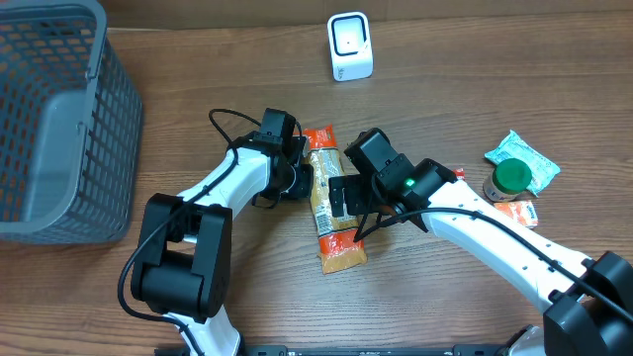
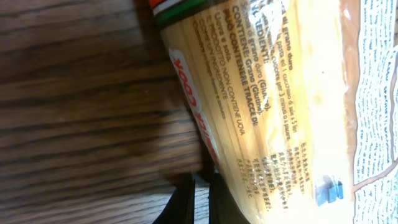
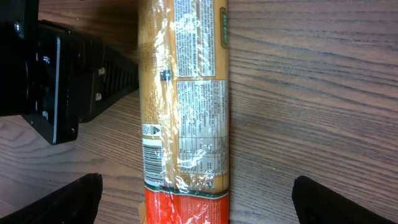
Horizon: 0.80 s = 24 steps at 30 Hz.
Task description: Scan the item barcode
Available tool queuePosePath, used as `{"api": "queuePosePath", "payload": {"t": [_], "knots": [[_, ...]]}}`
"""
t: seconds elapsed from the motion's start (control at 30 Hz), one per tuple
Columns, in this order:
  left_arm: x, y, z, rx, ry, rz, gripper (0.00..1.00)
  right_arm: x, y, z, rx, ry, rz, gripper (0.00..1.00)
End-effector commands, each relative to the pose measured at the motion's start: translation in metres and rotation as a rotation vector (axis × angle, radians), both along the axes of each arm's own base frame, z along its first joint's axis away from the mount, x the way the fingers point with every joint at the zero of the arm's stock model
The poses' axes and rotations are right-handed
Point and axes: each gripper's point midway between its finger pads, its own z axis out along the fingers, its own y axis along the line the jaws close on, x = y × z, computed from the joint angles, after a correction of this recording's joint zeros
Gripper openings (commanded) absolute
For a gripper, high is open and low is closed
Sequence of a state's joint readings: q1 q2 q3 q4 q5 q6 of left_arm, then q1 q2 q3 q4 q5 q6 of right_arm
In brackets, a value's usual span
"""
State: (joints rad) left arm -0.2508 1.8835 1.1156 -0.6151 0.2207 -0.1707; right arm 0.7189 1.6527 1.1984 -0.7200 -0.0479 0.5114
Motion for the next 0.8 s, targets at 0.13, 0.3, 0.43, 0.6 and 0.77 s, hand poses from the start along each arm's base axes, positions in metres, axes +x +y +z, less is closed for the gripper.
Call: {"api": "queuePosePath", "payload": {"t": [0.13, 0.3, 0.43, 0.6, 0.77], "knots": [[-0.008, -0.025, -0.006, -0.125, 0.018, -0.127, 0.04, 0.001, 0.000, 0.002, 0.002, -0.009, 0.004, 1.00], [-0.004, -0.030, -0.003, -0.153, 0.002, -0.127, 0.04, 0.000, 0.001, 0.002, 0.009, -0.004, 0.007, 1.00], [-0.004, -0.028, -0.004, -0.148, 0.006, -0.117, 0.04, -0.001, 0.003, 0.003, 0.019, 0.000, 0.009, 1.00], [-0.014, -0.010, -0.011, -0.064, 0.084, 0.010, 0.04, 0.001, 0.004, 0.004, 0.030, -0.002, -0.005, 1.00], [-0.032, 0.001, -0.015, -0.007, 0.157, 0.020, 0.04, 0.003, 0.006, 0.005, 0.037, -0.008, -0.008, 1.00]]}}
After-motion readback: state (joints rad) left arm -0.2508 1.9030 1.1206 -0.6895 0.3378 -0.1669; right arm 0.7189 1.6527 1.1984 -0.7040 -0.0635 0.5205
